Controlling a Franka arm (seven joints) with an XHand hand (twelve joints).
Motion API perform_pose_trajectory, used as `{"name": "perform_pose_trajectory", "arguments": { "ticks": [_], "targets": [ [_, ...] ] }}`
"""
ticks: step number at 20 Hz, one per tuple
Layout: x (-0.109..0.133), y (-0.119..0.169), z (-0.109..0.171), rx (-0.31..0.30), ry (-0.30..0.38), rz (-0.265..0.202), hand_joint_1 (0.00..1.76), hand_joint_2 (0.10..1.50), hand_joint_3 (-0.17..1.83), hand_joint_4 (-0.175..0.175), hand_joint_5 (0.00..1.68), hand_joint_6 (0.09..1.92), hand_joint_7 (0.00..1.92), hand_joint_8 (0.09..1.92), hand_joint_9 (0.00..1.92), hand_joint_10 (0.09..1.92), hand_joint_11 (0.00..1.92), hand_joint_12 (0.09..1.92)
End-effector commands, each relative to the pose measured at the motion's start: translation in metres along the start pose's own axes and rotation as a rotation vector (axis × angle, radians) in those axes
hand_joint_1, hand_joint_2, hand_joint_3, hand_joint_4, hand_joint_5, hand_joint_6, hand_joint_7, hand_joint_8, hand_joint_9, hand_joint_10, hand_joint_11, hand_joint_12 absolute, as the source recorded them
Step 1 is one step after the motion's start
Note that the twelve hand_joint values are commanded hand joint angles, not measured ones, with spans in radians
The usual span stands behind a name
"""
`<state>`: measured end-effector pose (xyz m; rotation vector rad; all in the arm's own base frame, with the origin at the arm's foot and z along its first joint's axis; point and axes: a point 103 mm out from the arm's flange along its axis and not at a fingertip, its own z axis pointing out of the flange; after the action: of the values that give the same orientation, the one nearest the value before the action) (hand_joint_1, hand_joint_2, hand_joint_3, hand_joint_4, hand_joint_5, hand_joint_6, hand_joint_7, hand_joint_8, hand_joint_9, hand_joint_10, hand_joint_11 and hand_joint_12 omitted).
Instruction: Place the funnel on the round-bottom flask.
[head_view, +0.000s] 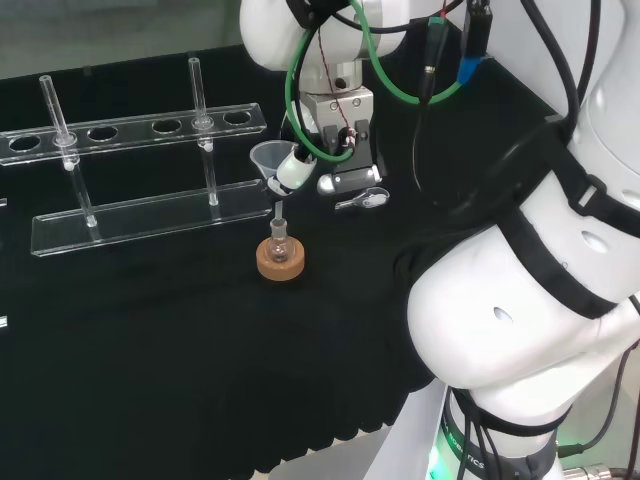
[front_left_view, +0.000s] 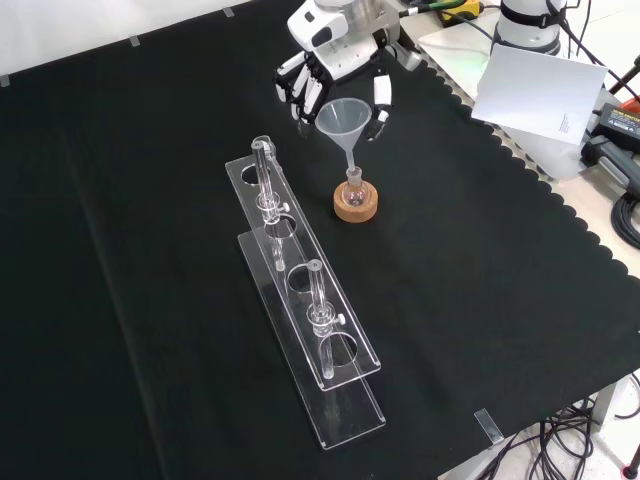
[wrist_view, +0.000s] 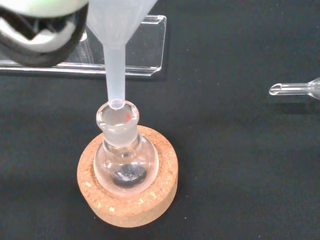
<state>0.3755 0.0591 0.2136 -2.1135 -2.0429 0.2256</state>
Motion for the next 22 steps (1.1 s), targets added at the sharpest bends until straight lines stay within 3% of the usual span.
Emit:
{"name": "perform_pose_trajectory", "arguments": {
  "ticks": [1,15,22],
  "targets": [
    [0.002,0.001,0.002,0.005,0.006,0.006,0.88,0.49,0.72,0.063,0.84,0.2,1.09,0.51,0.68,0.43,0.0,1.24],
    [0.013,0.001,0.024,0.016,0.046,0.055,0.87,0.5,0.73,0.063,0.84,0.21,1.1,0.51,0.68,0.44,0.0,1.24],
    [0.012,-0.002,0.033,0.02,-0.018,0.055,0.87,0.5,0.73,0.063,0.85,0.21,1.1,0.51,0.68,0.44,0.0,1.23]
  ]
}}
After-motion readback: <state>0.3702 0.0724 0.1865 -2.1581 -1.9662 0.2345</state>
